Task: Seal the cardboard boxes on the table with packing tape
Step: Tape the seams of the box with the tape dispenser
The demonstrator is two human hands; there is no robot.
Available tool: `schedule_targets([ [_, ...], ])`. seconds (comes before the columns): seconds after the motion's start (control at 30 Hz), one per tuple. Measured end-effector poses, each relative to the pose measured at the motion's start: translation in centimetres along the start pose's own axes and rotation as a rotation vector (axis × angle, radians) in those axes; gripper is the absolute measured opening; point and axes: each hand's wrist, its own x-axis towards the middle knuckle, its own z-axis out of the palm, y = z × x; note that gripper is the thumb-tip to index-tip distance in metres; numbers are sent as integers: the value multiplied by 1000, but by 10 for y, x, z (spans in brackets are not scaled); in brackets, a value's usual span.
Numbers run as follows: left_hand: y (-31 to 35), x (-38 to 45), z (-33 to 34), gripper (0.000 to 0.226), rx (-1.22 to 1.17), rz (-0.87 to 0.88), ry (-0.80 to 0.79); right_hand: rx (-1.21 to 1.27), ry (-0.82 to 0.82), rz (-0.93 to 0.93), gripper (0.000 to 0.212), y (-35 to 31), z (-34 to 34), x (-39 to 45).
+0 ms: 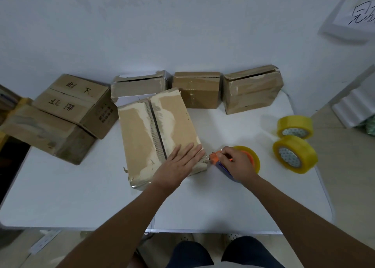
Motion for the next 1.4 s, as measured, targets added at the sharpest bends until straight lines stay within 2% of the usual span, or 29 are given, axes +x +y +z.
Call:
schedule_targets([
  [0.17, 5, 11, -8, 64, -107, -67, 87, -65, 62, -82, 19, 2, 4, 0],
  [0.27, 8, 10, 0, 55, -76, -58, 73, -200, 88, -176, 16, 5, 9, 6],
  [0.37, 7, 9, 7, 65, -43, -52, 44, -293, 90, -223, 17, 3, 17, 13],
  [0.47, 9, 9, 7, 67, -38, -56, 17, -309, 87, -257, 28, -7, 29, 22],
  [0.57, 10, 8, 7, 66, -43, -53, 18, -264, 81, -256, 28, -10, 45, 27],
  [0.7, 12, 9, 5, 69, -58, -60, 8, -180, 54, -108, 15, -7, 55, 29],
  [0.83, 12, 8, 4, 67, -74, -55, 5, -82, -8, -6, 26, -8, 52, 39],
  [0.9, 10, 10, 4, 61, -90, -54, 16, 59, 6, 26, 33, -10, 48, 32],
  [1.03, 10, 11, 3, 57, -68, -72, 31, 381, 137, 101, 31, -25, 47, -11],
  [1.2, 11, 12, 3, 57, -31, -52, 11, 355, 218, 82, 35, -36, 66, -24],
  [1.33, 10, 14, -3, 59, -101, -61, -48, 359, 130, 96, 35, -34, 53, -17],
  [1.4, 6, 13, -14, 62, -249, -59, -18, 290, 76, 68, 38, -38, 47, -17],
])
